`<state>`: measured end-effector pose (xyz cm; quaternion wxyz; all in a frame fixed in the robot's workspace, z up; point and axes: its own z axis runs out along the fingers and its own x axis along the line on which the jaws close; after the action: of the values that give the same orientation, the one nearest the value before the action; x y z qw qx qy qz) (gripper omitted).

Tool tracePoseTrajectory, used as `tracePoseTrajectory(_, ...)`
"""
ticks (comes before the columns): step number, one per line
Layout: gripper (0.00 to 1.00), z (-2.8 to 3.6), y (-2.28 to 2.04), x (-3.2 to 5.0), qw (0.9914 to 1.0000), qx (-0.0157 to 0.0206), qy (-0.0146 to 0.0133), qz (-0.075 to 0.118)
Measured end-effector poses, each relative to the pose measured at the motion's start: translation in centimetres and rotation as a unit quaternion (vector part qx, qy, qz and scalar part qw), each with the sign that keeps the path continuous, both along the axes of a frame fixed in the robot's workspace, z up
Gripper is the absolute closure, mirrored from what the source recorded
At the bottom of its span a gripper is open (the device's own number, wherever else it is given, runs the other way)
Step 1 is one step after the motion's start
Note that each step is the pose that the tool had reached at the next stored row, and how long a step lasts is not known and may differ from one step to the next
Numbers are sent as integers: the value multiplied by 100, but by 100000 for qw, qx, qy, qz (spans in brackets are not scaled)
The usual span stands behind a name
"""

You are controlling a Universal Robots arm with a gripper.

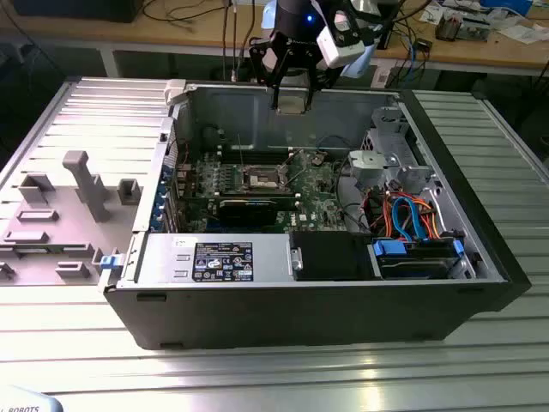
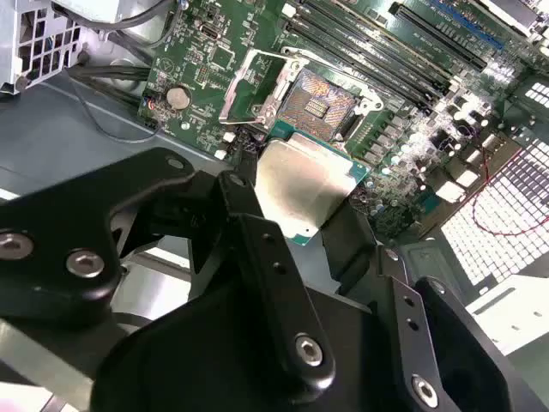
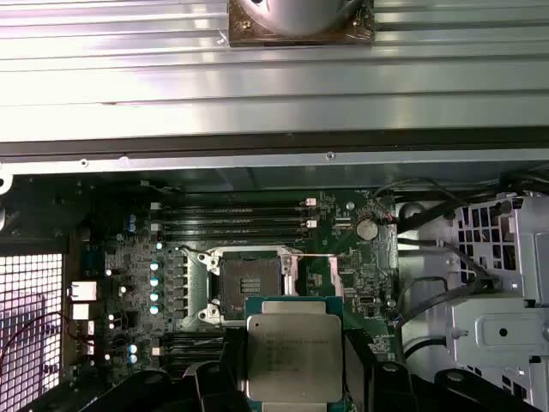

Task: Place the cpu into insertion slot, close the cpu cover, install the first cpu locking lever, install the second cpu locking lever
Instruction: 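Place the cpu into insertion slot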

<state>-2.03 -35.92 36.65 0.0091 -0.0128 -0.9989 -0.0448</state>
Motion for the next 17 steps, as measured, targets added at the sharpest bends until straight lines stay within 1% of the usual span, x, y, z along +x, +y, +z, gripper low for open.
tracePoseTrajectory(8,46,0,0,0,100000,-1,1,-1)
tracePoseTrajectory(13,46,0,0,0,99999,4,0,-347)
tracePoseTrajectory(15,46,0,0,0,99996,1,0,-867)
tracePoseTrajectory(16,46,-1,0,0,99991,2,1,-1353)
tracePoseTrajectory(17,46,-2,0,0,99974,3,1,-2284)
